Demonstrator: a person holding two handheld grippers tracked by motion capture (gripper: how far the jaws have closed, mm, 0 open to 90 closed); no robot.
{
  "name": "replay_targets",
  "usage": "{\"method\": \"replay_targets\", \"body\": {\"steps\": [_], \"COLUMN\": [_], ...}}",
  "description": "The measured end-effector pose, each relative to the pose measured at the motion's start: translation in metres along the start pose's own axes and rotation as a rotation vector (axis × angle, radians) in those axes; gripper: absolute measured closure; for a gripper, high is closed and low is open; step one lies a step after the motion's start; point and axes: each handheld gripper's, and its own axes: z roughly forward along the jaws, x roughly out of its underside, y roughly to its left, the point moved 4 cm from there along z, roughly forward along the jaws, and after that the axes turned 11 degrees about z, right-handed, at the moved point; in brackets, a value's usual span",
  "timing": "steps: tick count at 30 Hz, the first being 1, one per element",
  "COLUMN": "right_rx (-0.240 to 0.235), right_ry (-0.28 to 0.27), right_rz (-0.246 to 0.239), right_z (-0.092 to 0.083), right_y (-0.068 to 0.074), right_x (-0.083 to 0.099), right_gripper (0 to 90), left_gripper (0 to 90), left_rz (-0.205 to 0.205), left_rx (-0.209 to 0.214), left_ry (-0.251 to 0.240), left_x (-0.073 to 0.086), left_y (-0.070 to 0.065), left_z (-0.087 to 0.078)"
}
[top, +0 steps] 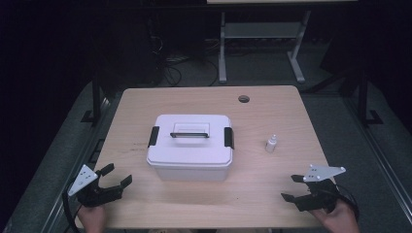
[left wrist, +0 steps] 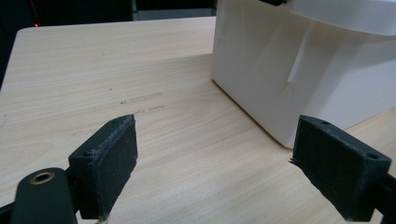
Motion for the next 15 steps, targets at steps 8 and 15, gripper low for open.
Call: {"method": "replay_targets", "body": {"steps": [8, 15], "right_rx": [-0.012, -0.029], "right_ry": [0.008, 0.006], "right_rz": [-0.001, -0.034], "right_z": [-0.003, -0.01], "right_y": [0.003, 0.008], "right_x": [0.002, -0.011], "right_gripper": [24.5, 25.6], "left_gripper": [13.0, 13.0], "left_rz": [-0.004, -0.012], "left_rx": [0.0, 0.004], "left_ry": [-0.004, -0.011], "left_x": [0.0, 0.0], "left_y": [-0.001, 0.001], "left_z": [-0.001, -0.003]}}
